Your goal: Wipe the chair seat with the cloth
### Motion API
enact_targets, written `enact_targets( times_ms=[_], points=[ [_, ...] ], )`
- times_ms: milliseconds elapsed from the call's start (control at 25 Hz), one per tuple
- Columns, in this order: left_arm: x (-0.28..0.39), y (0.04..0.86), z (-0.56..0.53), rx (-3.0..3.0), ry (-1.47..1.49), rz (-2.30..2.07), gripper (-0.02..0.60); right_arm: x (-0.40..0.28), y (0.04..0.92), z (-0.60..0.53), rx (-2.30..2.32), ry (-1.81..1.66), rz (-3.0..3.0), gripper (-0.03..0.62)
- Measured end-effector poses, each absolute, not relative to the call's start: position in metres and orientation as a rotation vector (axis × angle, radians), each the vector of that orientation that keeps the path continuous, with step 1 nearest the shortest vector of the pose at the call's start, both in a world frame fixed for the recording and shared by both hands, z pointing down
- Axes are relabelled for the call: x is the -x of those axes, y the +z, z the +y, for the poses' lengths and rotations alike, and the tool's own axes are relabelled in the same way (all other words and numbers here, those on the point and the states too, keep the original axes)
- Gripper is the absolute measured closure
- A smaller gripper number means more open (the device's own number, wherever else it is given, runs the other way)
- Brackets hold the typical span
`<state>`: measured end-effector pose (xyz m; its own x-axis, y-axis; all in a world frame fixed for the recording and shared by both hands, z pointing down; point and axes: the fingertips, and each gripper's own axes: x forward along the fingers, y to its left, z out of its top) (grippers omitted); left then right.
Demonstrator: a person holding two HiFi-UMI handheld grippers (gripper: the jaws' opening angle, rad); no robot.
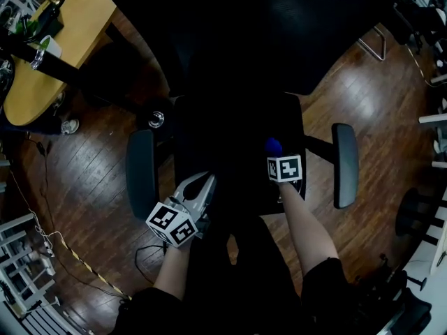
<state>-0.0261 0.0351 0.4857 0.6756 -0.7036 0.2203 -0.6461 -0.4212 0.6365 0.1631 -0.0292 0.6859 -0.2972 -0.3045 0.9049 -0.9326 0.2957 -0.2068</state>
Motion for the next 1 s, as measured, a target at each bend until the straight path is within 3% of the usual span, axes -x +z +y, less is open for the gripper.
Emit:
enact_targets(
  times_ms=[520, 800, 1000],
  points=[
    [0.064, 0.486, 0.068, -2.089, -0.14, -1.163, 0.589, 0.098, 0.678, 0.043, -0.575, 1.036, -2.074, 0.554],
    [0.063, 0.494, 0.072, -2.08, -0.124, -1.165, 0.589, 0.093, 0.688, 0.049, -0.59, 1.024, -2.071, 0.554],
    [0.061, 0.501, 0.068, -2.099, -0.096, -1.147, 0.589, 0.033, 0.7, 0.035, -0.719, 0.967, -2.005, 0.555]
  ],
)
